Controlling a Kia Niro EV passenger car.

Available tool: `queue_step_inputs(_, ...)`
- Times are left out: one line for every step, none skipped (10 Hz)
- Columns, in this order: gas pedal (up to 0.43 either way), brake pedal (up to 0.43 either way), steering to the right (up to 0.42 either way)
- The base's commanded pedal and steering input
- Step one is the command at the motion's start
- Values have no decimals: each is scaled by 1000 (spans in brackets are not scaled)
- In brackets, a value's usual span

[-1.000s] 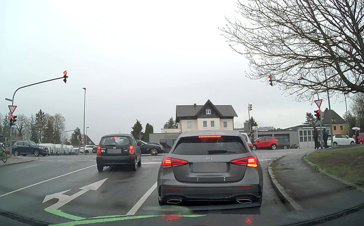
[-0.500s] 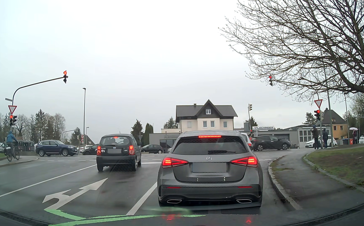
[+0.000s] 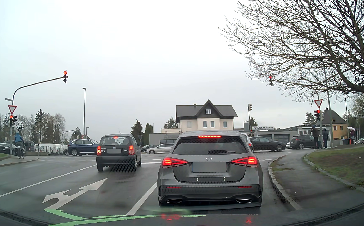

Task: Follow the waypoints while adhering to traffic rules and regulations

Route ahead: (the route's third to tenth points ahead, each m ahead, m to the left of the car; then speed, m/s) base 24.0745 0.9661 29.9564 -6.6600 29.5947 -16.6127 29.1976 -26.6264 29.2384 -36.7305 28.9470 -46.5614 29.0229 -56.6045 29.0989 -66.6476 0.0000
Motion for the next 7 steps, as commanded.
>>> queue_step_inputs(0,427,161)
queue_step_inputs(0,427,160)
queue_step_inputs(0,433,160)
queue_step_inputs(0,439,161)
queue_step_inputs(0,445,161)
queue_step_inputs(0,445,160)
queue_step_inputs(0,445,161)
